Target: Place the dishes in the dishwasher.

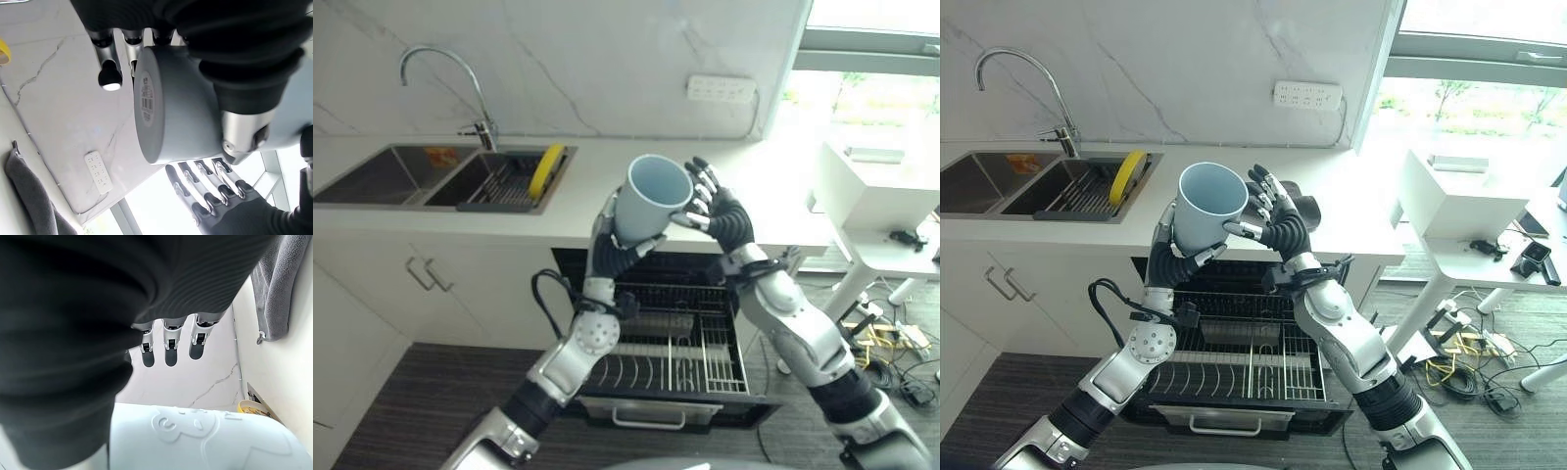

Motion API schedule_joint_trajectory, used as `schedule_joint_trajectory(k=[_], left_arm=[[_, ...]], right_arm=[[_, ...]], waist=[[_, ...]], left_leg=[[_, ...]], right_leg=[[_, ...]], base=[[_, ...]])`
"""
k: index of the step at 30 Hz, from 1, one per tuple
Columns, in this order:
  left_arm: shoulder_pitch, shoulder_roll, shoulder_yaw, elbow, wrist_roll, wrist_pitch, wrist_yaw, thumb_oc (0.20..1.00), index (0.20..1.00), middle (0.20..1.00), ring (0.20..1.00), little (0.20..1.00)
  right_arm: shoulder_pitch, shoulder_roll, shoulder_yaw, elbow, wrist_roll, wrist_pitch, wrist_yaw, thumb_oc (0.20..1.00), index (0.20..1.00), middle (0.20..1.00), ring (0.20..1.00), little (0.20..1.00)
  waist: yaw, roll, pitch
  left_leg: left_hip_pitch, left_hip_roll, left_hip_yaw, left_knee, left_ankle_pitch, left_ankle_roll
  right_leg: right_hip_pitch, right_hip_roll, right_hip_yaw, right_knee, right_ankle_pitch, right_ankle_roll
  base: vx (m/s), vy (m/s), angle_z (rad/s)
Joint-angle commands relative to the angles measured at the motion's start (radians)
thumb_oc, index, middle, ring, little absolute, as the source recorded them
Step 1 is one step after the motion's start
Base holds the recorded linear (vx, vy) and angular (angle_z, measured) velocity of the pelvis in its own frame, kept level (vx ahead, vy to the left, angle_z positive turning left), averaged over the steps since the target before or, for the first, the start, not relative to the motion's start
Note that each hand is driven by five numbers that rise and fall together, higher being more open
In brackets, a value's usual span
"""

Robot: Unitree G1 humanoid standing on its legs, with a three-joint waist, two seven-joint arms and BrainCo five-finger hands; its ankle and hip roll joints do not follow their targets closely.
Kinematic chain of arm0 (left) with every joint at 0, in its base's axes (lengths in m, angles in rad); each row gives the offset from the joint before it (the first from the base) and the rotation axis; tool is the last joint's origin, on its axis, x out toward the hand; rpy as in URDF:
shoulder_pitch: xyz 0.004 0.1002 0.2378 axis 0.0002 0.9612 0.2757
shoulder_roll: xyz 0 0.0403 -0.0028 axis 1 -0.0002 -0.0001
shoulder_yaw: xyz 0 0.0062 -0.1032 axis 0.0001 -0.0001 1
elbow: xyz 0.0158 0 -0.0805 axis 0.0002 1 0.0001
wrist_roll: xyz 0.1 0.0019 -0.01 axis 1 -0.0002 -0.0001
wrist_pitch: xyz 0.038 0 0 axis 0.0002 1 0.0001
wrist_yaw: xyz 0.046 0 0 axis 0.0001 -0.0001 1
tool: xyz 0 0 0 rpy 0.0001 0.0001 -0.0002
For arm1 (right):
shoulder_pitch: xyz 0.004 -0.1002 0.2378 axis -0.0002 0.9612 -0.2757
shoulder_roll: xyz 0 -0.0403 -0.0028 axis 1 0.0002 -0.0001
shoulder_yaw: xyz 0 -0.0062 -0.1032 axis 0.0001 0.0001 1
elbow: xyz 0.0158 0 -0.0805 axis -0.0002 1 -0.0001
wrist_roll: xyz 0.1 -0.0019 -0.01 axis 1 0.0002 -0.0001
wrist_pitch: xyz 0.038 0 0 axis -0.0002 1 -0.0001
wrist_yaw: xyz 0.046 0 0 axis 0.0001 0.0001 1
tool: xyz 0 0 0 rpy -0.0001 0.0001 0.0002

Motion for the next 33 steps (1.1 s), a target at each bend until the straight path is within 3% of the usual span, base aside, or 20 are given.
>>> schedule_joint_trajectory(k=[1,22,33], left_arm=[[-0.094,0.013,-0.031,0.028,0.001,-0.026,0.011,0.200,0.200,0.200,0.200,0.200],[-0.090,0.007,-0.062,0.056,0.026,-0.049,0.017,0.200,0.200,0.200,0.200,0.200],[-0.084,0.004,-0.061,0.055,0.014,-0.077,0.048,0.200,0.200,0.200,0.200,0.200]], right_arm=[[-0.133,0.055,-0.012,-0.074,-0.007,-0.054,0.001,1.000,1.000,1.000,1.000,1.000],[-0.161,0.069,0.050,-0.100,-0.023,-0.025,0.014,1.000,1.000,1.000,1.000,1.000],[-0.139,0.077,0.056,-0.081,0.092,-0.022,0.017,1.000,1.000,1.000,1.000,1.000]], waist=[[0.008,-0.038,0.014],[0.018,-0.044,0.016],[0.017,-0.050,0.016]], left_leg=[[0.038,-0.023,0.019,0.010,-0.113,0.034],[0.033,-0.025,0.011,0.010,-0.113,0.035],[0.039,-0.028,0.012,0.010,-0.116,0.037]], right_leg=[[0.050,-0.042,0.007,0.003,-0.073,0.058],[0.050,-0.044,0.005,0.003,-0.074,0.059],[0.054,-0.043,0.008,0.003,-0.073,0.060]], base=[[0.00,0.000,0.00],[0.00,0.000,0.00],[0.01,0.001,0.00]])
